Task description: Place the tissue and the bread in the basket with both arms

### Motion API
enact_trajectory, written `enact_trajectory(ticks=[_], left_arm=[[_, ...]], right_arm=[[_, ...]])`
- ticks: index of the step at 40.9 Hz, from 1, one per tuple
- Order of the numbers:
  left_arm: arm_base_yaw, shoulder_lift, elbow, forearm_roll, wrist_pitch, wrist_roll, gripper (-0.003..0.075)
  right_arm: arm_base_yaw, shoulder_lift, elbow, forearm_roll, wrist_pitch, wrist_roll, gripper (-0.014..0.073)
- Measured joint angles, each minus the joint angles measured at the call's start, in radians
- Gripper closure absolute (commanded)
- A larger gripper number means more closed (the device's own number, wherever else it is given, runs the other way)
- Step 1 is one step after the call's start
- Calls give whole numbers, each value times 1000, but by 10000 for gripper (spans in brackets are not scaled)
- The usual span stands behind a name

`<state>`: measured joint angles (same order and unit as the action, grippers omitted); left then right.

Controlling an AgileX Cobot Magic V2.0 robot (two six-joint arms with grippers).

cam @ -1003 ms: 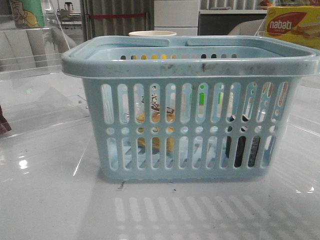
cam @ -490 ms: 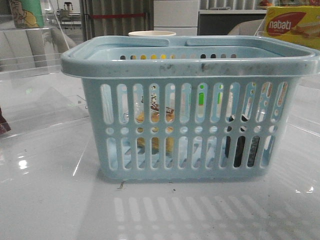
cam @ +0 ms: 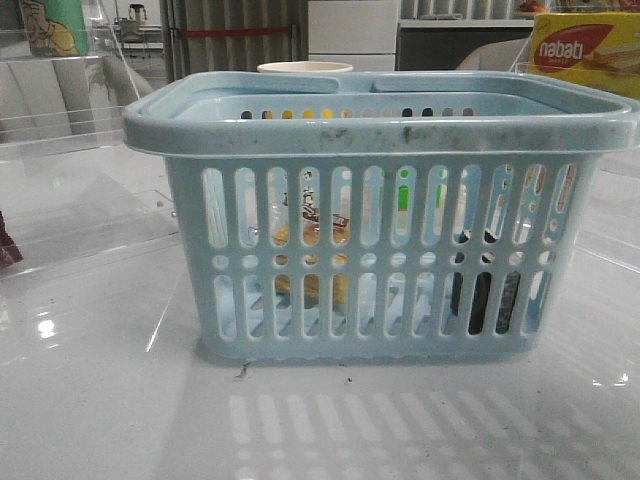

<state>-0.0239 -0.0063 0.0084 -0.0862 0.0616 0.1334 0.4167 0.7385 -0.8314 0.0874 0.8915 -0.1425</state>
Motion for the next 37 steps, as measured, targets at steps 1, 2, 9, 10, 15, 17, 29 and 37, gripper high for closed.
enact_trajectory(ticks=[1,2,9,10,15,17,29,37], left_arm=[[0,0,0,0,-2,0,630],[0,0,0,0,-2,0,630],[0,0,0,0,-2,0,630],[0,0,0,0,-2,0,630],[0,0,0,-1,-2,0,630],[0,0,0,-1,-2,0,630],[0,0,0,-1,-2,0,630],[0,0,0,-1,-2,0,630]], right_arm=[[0,0,0,0,0,0,538],[0,0,0,0,0,0,538],[0,0,0,0,0,0,538],[0,0,0,0,0,0,538],[0,0,0,0,0,0,538],[0,0,0,0,0,0,538],[0,-27,13,0,0,0,538],[-91,-115,73,0,-53,-2,538]])
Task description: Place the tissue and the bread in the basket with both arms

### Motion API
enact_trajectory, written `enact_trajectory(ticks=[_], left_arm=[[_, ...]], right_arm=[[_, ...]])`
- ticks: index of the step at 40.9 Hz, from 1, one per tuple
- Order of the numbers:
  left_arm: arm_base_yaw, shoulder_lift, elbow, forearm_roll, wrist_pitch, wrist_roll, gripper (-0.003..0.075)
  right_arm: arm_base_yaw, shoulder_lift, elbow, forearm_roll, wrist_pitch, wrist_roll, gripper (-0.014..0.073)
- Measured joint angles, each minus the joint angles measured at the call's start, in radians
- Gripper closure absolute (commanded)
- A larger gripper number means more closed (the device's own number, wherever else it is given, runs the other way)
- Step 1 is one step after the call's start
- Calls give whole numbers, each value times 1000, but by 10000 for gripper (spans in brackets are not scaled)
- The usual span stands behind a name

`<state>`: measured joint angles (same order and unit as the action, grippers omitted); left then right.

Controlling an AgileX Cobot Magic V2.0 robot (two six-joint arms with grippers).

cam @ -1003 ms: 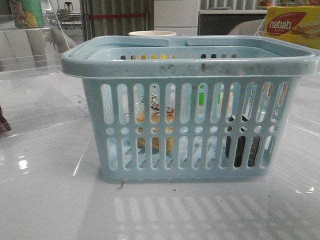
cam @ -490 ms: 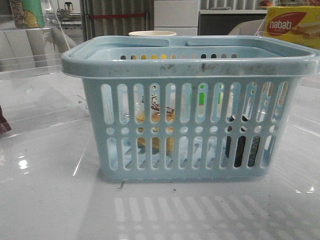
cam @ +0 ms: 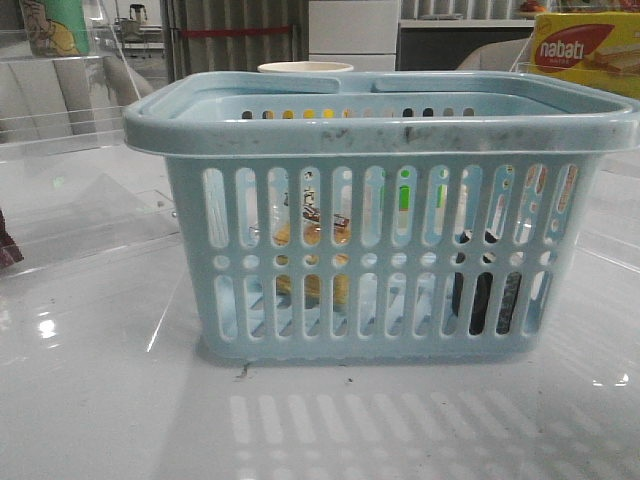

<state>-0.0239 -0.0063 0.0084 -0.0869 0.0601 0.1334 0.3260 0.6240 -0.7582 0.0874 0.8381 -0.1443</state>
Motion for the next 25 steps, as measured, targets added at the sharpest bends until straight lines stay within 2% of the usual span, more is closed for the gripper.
enact_trajectory(ticks=[14,25], left_arm=[[0,0,0,0,0,0,630],[0,0,0,0,0,0,630]], right_arm=[[-241,-312,335,0,-443,0,538],[-332,-546,620,0,-609,0,538]])
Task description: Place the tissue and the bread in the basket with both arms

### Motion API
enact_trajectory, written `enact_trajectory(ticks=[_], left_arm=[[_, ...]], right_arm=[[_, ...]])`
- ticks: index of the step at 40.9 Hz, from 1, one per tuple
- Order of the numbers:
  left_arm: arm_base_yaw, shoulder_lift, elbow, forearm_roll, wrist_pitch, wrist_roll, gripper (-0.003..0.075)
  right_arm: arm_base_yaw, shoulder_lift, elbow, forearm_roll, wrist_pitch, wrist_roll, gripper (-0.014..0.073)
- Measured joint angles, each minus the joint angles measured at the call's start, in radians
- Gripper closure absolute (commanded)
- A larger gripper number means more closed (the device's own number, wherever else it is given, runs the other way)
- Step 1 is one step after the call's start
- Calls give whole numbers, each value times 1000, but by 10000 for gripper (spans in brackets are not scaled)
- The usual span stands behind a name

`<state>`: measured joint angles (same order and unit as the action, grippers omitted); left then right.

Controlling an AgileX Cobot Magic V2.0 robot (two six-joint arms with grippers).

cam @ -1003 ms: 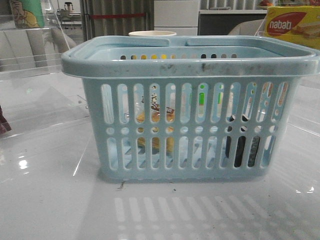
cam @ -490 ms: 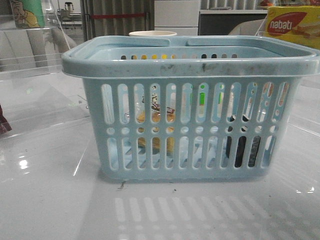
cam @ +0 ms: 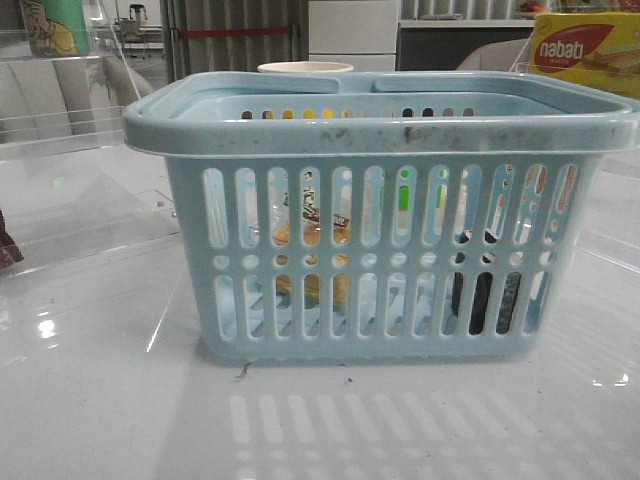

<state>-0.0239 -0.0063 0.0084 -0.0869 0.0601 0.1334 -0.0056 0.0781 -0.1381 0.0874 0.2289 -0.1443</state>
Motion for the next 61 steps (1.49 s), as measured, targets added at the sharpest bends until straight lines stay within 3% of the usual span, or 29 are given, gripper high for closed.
enact_trajectory(ticks=[11,31,41,61], left_arm=[[0,0,0,0,-1,0,630],[0,0,0,0,-1,0,630],[0,0,0,-2,-1,0,630],[0,0,0,-2,-1,0,630]], right_arm=[[-30,-88,166,0,-92,-2,538],[-32,-88,167,0,-137,2,538],[-32,-88,167,-6,-229,75,538],[-32,-89,167,-26,-215,83,538]])
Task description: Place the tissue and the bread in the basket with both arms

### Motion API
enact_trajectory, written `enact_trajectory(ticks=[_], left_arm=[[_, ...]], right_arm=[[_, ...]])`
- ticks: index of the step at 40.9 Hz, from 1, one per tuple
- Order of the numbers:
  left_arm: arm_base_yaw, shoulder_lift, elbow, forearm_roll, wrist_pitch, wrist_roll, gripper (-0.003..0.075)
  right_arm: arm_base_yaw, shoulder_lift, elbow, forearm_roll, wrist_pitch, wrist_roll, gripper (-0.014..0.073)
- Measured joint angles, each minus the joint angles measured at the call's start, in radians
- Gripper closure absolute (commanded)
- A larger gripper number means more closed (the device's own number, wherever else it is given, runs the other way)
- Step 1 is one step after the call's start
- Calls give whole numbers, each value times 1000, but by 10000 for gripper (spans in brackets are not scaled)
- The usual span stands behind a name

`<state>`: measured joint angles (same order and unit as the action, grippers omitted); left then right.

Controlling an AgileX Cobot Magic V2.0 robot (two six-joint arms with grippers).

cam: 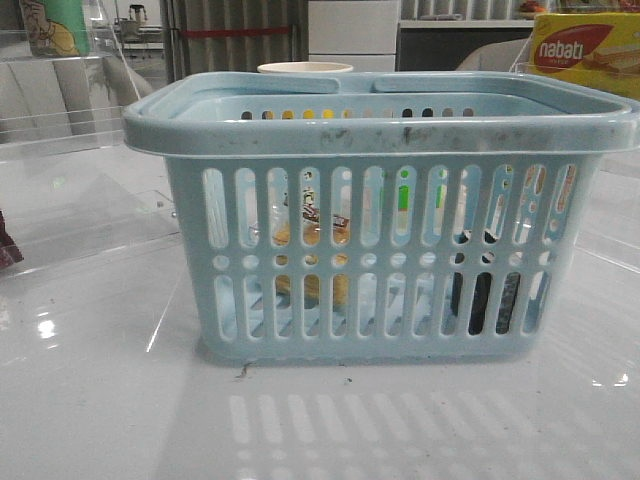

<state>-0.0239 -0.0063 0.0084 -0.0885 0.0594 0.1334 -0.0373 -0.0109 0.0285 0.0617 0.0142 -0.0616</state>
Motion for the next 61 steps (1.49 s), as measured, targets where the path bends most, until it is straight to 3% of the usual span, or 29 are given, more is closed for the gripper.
enact_trajectory(ticks=[22,34,61], left_arm=[[-2,0,0,0,0,0,630],[-2,0,0,0,0,0,630],[-2,0,0,0,0,0,630]], right_arm=[[0,0,0,-91,11,141,538],[55,0,0,-93,19,137,538],[45,0,0,-93,22,129,538]])
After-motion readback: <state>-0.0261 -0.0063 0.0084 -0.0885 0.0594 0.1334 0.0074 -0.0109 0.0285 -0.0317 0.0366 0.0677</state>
